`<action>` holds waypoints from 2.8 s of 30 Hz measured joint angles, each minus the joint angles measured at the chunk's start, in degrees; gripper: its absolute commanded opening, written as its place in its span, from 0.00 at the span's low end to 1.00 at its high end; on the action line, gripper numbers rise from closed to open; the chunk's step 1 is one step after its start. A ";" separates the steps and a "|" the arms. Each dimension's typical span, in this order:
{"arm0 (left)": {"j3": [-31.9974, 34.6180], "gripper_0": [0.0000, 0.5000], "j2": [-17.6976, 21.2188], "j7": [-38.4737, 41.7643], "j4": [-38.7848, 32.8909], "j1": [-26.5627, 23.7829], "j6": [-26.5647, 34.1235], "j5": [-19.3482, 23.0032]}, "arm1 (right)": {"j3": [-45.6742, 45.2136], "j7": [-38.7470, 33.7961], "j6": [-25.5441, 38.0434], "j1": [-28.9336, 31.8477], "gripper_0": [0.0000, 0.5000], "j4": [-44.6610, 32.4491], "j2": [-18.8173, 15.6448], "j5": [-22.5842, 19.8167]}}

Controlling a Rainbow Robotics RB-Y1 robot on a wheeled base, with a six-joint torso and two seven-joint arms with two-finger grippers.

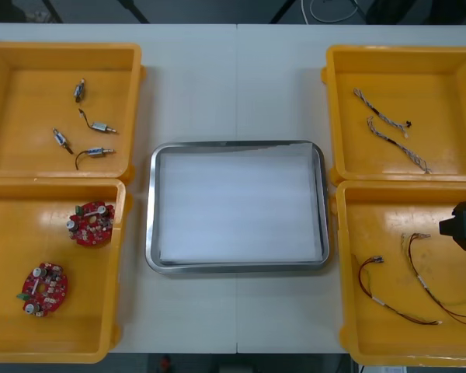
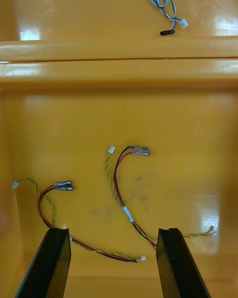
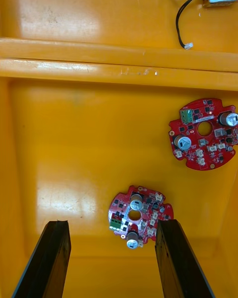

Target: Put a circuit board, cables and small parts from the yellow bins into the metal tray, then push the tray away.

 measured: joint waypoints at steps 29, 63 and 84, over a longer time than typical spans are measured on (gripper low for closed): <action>-3.10 1.00 0.00 0.00 -0.02 5.26 -7.30 -0.13 | 0.00 0.00 0.00 0.00 1.00 0.00 0.00 0.00; -14.80 1.00 0.00 0.00 5.77 16.85 -27.41 -1.54 | 2.99 13.95 -21.50 18.03 1.00 3.64 -0.05 -1.13; -19.08 1.00 0.00 0.00 9.05 17.97 -34.01 -2.80 | 9.79 26.38 -32.19 18.82 1.00 16.33 -0.07 1.38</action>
